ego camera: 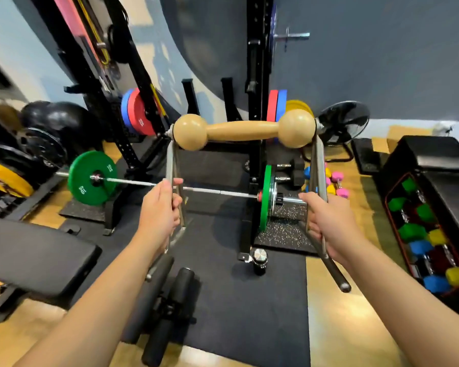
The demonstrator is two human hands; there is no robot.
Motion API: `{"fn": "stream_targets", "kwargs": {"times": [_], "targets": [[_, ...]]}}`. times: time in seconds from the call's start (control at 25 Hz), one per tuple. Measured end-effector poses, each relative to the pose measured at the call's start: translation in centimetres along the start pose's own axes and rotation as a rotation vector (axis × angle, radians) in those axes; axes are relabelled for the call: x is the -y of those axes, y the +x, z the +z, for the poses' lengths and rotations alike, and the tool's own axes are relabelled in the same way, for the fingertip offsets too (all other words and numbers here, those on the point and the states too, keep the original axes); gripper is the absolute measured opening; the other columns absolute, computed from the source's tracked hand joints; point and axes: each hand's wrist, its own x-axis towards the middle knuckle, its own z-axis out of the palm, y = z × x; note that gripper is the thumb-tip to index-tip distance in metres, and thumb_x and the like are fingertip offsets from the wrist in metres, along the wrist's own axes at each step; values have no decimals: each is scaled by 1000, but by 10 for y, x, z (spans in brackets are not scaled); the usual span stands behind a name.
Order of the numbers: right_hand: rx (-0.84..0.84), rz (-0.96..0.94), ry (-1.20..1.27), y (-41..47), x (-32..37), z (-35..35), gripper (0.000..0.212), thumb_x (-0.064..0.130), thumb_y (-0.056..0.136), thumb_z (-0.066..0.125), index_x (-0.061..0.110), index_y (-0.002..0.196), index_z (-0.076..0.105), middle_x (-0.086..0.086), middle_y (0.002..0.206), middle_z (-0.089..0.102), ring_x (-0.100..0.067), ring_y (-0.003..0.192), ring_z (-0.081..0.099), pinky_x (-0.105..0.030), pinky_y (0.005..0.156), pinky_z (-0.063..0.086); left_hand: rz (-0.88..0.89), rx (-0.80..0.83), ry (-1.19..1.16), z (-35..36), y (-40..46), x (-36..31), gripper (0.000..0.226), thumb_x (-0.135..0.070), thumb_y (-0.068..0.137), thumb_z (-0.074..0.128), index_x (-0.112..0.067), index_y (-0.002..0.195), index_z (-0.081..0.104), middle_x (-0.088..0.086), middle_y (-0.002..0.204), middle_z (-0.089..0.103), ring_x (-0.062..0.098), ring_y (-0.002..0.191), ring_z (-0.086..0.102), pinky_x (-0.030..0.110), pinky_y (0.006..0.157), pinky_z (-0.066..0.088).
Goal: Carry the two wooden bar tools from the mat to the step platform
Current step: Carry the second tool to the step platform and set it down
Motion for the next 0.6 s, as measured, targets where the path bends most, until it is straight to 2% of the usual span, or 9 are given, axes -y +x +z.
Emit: {"fn": "stream_targets", "kwargs": {"times": [0.28, 0.44, 0.6], "targets": [[149, -274, 125, -35, 171, 36, 37, 24, 98, 64, 22, 72, 38, -2, 53, 23, -15, 38, 20, -23, 36, 17, 266, -142, -59, -40, -22, -190, 33, -39, 111, 35, -21, 107, 63, -9, 59, 34, 5, 41, 21, 17, 40, 18], [224, -389, 148, -57, 235, 62, 42, 25, 95, 67, 25, 66, 37, 3, 48, 24, -14, 36, 21, -23, 37, 17, 342, -239, -62, -72, -46, -260, 36, -43, 110, 36, -21, 107, 64, -6, 61, 35, 7, 41, 24, 19, 37, 22], [289, -468, 168, -75, 279, 98, 44, 27, 91, 68, 24, 57, 40, 2, 44, 27, -15, 32, 23, -22, 37, 19, 452, -298, -77, -118, -72, -308, 38, -48, 108, 39, -20, 112, 65, -9, 59, 38, 6, 41, 26, 20, 36, 23]]}}
